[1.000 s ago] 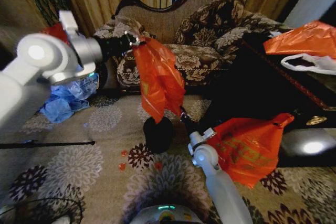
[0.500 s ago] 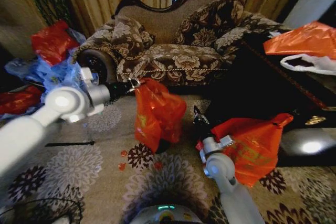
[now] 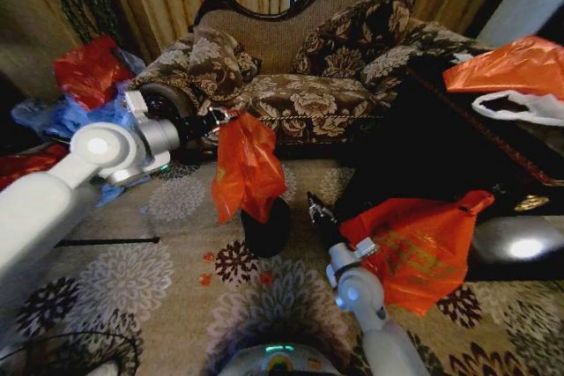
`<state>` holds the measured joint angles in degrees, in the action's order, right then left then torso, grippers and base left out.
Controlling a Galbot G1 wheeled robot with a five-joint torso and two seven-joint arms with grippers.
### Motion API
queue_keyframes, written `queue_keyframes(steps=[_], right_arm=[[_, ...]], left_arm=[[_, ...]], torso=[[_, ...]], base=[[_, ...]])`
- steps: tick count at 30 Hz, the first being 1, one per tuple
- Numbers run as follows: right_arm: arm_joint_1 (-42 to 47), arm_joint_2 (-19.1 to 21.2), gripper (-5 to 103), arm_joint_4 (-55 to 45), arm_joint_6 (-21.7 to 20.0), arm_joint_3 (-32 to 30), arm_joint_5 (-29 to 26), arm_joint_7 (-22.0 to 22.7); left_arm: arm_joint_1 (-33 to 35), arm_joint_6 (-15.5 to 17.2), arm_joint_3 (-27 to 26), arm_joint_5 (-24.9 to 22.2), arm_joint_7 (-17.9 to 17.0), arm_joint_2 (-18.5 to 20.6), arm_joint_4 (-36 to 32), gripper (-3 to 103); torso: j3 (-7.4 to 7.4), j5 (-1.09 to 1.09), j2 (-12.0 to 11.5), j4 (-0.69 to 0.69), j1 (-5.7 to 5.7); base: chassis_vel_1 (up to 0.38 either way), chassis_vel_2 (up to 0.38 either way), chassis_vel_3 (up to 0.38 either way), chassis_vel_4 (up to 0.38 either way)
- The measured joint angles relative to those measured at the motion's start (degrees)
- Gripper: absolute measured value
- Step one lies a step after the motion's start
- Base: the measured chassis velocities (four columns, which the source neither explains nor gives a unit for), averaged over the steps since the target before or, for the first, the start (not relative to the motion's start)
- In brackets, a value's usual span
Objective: Place a garbage bag over the trash bin.
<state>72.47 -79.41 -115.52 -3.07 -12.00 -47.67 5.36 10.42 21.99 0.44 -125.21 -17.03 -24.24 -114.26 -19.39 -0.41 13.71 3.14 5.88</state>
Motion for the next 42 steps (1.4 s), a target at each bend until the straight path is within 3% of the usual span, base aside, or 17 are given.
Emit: queue_keyframes(steps=[2, 3, 7, 8, 10, 11, 13, 14, 21, 26, 42], right_arm=[[0.0, -0.7, 48, 0.1, 0.5, 1.5, 1.7, -0.4], [-0.5, -1.3, 59, 0.4, 0.8, 2.6, 3.1, -0.6], [-4.8, -3.2, 59, 2.9, 2.9, 4.6, 8.6, -1.0], [-6.7, -3.5, 77, 3.8, 3.3, 4.7, 9.8, -1.0], [-7.7, -3.5, 77, 4.3, 3.5, 4.8, 10.2, -1.0], [-9.3, -3.4, 87, 5.1, 3.7, 4.9, 10.8, -0.9], [-10.2, -3.1, 87, 5.5, 3.9, 5.0, 11.0, -0.8], [-10.9, -2.9, 99, 5.8, 4.0, 5.2, 11.3, -0.7], [-8.8, -2.5, 100, 4.3, 4.8, 5.1, 12.9, -2.3], [-6.3, -2.5, 100, 3.8, 6.9, 6.5, 17.6, -4.5], [-11.9, -1.7, 100, 7.3, 8.0, 4.9, 18.0, -2.7]], left_arm=[[-1.1, 0.0, 0.4, -0.4, -0.2, 0.0, 0.4, 0], [-1.7, 0.1, 0.6, -0.6, -0.3, -0.1, 0.6, 0], [-3.1, 0.4, 1.3, -1.1, -0.4, 0.2, 0.8, 0], [-3.1, 0.5, 1.4, -1.1, -0.4, 0.4, 0.8, 0], [-3.1, 0.5, 1.4, -1.2, -0.4, 0.5, 0.8, 0], [-3.1, 0.5, 1.4, -1.2, -0.4, 0.6, 0.7, 0], [-3.1, 0.5, 1.4, -1.3, -0.5, 0.6, 0.6, 0], [-3.1, 0.5, 1.3, -1.3, -0.5, 0.6, 0.6, 0], [-3.6, 0.3, 1.3, -1.3, -1.0, 0.2, 0.6, 0], [-4.5, 0.3, 2.0, -1.5, -1.1, 0.1, 0.7, 0], [-2.8, 0.3, 0.4, -2.6, -0.9, 2.7, -0.6, 0]], torso=[[0.00, 0.00, 0.0, -0.01, 0.00], [0.00, -0.01, 0.0, -0.01, 0.00], [-0.01, 0.00, 0.0, -0.02, 0.00], [-0.01, -0.01, 0.0, -0.02, 0.00], [-0.01, -0.01, 0.0, -0.02, 0.00], [0.00, -0.01, 0.0, -0.02, 0.00], [-0.01, -0.01, 0.0, -0.02, 0.00], [-0.01, -0.01, 0.0, -0.02, 0.00], [0.00, -0.01, 0.0, -0.02, 0.00], [0.00, -0.01, 0.0, 0.00, 0.00], [0.00, 0.00, 0.0, -0.02, 0.00]], base=[[0.000, 0.000, 0.000, 0.000], [0.000, 0.000, 0.000, 0.000], [0.000, 0.000, 0.000, 0.000], [0.000, 0.000, 0.000, 0.000], [0.000, 0.000, 0.000, 0.000], [0.000, 0.000, 0.000, 0.000], [0.000, 0.000, 0.000, 0.000], [0.000, 0.000, 0.000, 0.000], [0.000, 0.000, 0.000, 0.000], [0.000, 0.000, 0.000, 0.000], [0.000, 0.000, 0.000, 0.000]])
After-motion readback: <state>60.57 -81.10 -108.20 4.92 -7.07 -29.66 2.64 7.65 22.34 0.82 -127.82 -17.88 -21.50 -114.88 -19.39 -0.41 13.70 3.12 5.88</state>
